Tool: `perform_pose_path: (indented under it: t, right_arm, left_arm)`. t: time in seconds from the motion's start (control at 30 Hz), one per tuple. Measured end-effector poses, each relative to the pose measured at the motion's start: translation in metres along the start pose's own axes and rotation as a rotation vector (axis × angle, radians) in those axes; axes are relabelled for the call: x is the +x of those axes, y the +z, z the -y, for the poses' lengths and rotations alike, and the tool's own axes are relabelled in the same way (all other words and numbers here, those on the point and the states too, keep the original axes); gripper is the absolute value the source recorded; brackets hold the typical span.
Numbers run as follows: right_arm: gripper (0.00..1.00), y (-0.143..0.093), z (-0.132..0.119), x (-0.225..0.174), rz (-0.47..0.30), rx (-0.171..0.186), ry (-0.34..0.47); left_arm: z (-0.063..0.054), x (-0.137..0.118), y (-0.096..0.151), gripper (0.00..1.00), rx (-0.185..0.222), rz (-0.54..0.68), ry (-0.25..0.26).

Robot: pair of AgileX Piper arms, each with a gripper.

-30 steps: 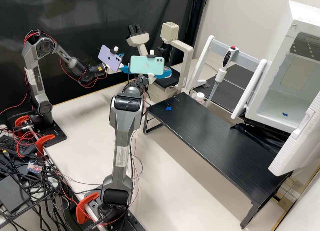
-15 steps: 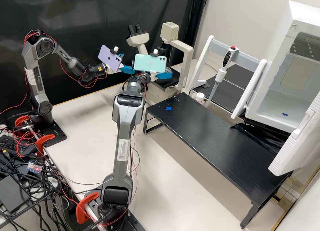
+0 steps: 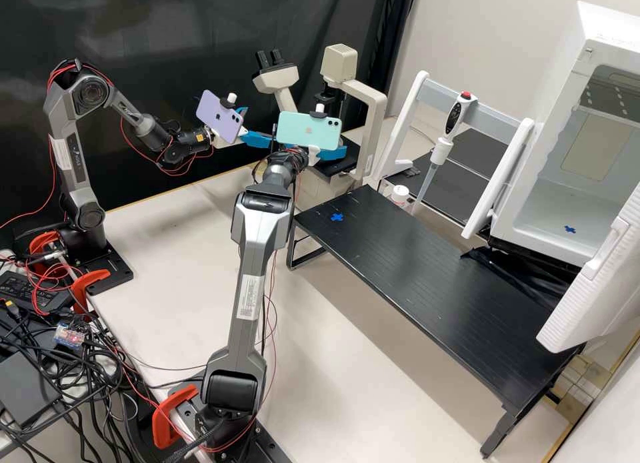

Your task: Move the petri dish to the bench

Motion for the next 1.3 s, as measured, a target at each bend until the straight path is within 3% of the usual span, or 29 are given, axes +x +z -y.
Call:
perform_pose_path:
  t: [0.07, 0.1, 1.3]
  right_arm:
    - [1.0, 0.0, 0.0, 0.0, 0.0, 0.0, 0.0]
    - [0.0, 0.001, 0.0, 0.0, 0.0, 0.0, -0.001]
    - [0.0, 0.017, 0.014, -0.002, -0.02, -0.005, -0.067]
  left_arm:
    - [0.0, 0.0, 0.0, 1.0, 0.0, 0.0, 0.0]
    - [0.0, 0.0, 0.0, 1.0, 0.0, 0.0, 0.0]
    - [0.0, 0.0, 0.0, 1.0, 0.0, 0.0, 0.0]
